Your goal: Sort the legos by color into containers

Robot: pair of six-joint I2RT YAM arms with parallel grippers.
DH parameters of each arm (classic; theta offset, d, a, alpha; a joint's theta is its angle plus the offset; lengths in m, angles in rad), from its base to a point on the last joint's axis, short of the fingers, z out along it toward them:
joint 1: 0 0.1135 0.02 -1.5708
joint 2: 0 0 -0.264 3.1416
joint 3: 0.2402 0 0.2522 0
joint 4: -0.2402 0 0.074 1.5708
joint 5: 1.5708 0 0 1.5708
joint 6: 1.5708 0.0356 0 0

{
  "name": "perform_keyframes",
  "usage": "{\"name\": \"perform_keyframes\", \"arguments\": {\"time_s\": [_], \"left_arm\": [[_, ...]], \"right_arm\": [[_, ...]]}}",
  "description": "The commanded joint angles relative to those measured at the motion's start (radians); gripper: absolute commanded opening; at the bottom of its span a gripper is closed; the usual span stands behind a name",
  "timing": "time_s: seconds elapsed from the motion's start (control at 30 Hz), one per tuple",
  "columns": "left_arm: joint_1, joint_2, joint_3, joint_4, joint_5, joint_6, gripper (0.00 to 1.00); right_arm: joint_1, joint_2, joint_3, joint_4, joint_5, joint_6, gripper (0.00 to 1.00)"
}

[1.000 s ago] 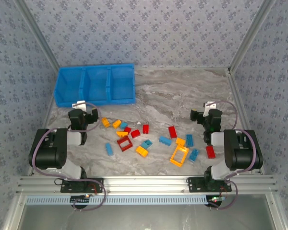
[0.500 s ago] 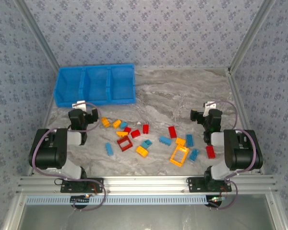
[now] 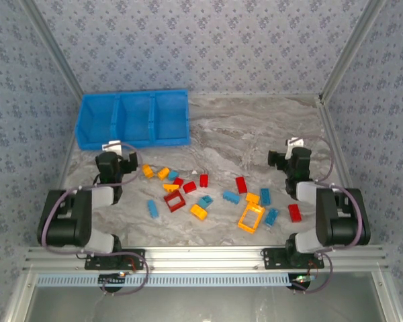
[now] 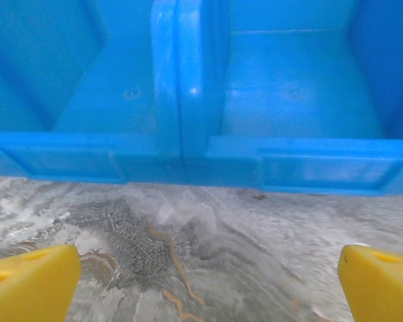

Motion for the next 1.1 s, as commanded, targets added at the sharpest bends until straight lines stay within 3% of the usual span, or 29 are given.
{"name": "perform_keyframes", "arguments": {"time_s": [0.0,0.13,0.23,0.27,0.33,0.37,0.5,0.6,0.7,0.87,1.07], "left_arm": [[-0.061,-0.226,0.098,-0.153,-0.063,0.05,0.98],[-0.094,-0.388,0.269,-0.374,-0.176,0.007,0.98],[-0.07,-0.408,0.51,-0.859,-0.401,-0.388,0.98],[-0.039,-0.399,0.552,-0.922,-0.427,-0.486,0.98],[0.112,-0.336,0.6,-0.909,-0.103,-0.516,0.98],[0.156,-0.279,0.661,-0.978,-0.035,-0.553,0.98],[0.188,0.026,0.958,-1.256,0.042,-0.466,0.98],[0.189,0.209,1.097,-1.349,0.095,-0.394,0.98],[0.189,0.31,1.134,-1.324,0.123,-0.334,0.94],[0.187,0.446,1.199,-1.281,0.197,-0.236,0.88],[0.186,0.57,1.301,-1.319,0.23,-0.197,0.85]], "right_arm": [[0.041,-0.211,0.12,-0.174,0.058,0.009,1.0],[0.15,-0.356,0.381,-0.461,0.118,0.093,1.0],[0.14,-0.291,0.66,-0.889,0.138,0.478,1.0],[0.123,-0.264,0.704,-0.965,0.065,0.556,1.0],[0.107,-0.21,0.756,-0.957,-0.201,0.55,1.0],[0.144,-0.198,0.764,-0.95,-0.224,0.535,1.0],[0.457,-0.17,0.798,-0.914,0.018,0.402,1.0],[0.592,-0.102,0.835,-0.855,0.034,0.372,1.0],[0.729,-0.019,0.88,-0.804,0.061,0.295,1.0],[0.828,0.141,1.032,-0.901,0.043,0.291,0.99],[0.884,0.204,1.065,-0.92,0.046,0.297,0.98]]}}
